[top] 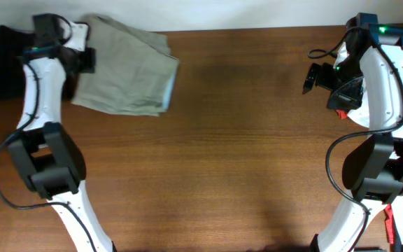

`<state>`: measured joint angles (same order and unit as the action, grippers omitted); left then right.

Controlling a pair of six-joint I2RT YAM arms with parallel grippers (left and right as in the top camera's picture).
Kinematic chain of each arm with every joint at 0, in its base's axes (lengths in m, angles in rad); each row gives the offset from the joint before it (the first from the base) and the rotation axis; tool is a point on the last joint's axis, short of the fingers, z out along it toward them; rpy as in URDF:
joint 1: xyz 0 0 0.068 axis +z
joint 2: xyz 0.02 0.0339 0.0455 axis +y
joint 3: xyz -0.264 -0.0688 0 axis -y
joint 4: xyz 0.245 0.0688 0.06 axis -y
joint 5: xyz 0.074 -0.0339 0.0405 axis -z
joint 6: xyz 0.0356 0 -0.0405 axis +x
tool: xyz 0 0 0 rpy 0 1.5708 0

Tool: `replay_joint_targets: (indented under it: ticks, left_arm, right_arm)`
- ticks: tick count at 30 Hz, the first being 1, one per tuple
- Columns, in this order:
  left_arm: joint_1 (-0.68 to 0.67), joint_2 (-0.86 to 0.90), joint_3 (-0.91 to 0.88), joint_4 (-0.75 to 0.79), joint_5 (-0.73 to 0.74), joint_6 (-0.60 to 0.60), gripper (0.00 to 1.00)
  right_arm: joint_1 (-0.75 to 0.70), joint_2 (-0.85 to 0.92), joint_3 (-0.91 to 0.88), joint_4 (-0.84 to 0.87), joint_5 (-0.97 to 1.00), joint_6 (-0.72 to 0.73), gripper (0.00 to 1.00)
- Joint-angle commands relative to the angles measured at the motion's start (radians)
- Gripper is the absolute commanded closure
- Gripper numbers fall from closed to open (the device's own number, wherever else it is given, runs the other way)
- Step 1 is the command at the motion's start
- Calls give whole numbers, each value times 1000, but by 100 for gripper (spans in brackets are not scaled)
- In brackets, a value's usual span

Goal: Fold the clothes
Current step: 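Carry the folded shorts with the left gripper to the top-left corner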

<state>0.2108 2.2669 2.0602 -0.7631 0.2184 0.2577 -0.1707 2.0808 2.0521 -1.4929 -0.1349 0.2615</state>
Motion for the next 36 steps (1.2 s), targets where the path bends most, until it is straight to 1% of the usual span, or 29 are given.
replay_joint_targets:
  ticks: [1,5,6,7,8,10,11,12,14,16,17,19,23,25,26,27,28,29,30,31,32,33,34,35,36]
  left_arm:
    - [72,-1,82,23,-43,29,100]
    - [119,-1,132,79,-51,28,100]
    - [124,0,145,87,-76,28,100]
    - [126,-1,165,116,-143,29,100]
    - [126,-1,179,128,-177,32,100]
    - [136,-1,206,154,-188,43,100]
    - [144,-1,216,167,-202,33,100]
    - [159,-1,224,189,-263,-3,100]
    - [193,-1,238,210,-271,-23,100]
    - [233,0,238,217,-270,-104,100]
    - [254,0,238,225,-268,-112,100]
    - [301,8,238,241,-267,-112,99]
    - [352,93,237,299,-267,-111,99]
    - [369,147,237,397,-267,-111,98]
    - [369,178,237,450,-267,-111,94]
    - [369,202,237,477,-268,-111,73]
    - [368,220,237,486,-269,-111,37]
    - [369,220,237,479,-274,-111,22]
    - [370,213,240,479,-296,-111,1]
    - [370,191,241,474,-325,-111,1]
    - [370,162,241,464,-320,-111,1]
    - [369,119,241,459,-296,-149,1]
    - [368,92,241,459,-234,-175,1]
    - [366,76,241,460,-134,-201,24]
    - [360,74,241,466,-48,-275,88]
  right_arm:
    - [-6,-4,18,-3,13,1,1]
    - [-6,-4,18,-3,13,1,1]
    - [-6,-4,18,-3,13,1,1]
    - [-6,-4,18,-3,13,1,1]
    - [-6,-4,18,-3,13,1,1]
    - [-6,-4,18,-3,13,1,1]
    - [-6,-4,18,-3,13,1,1]
    - [-6,-4,18,-3,13,1,1]
    - [-6,-4,18,-3,13,1,1]
    - [-6,-4,18,-3,13,1,1]
    - [-6,-4,18,-3,13,1,1]
    - [-6,-4,18,-3,13,1,1]
    - [-6,-4,18,-3,13,1,1]
    - [-6,-4,18,-3,13,1,1]
    - [-6,-4,18,-3,13,1,1]
    - [-6,-4,18,-3,13,1,1]
    - [-6,-4,18,-3,13,1,1]
    - [-6,-4,18,-3,13,1,1]
    - [-6,-4,18,-3,13,1,1]
    - [-6,-4,18,-3,13,1,1]
    - [-6,-4,18,-3,13,1,1]
    - [-6,-4,18,-3,13,1,1]
    - [-6,-4,18,-3,13,1,1]
    - [-6,-4,18,-3,13,1,1]
    - [-6,-4,18,-3,13,1,1]
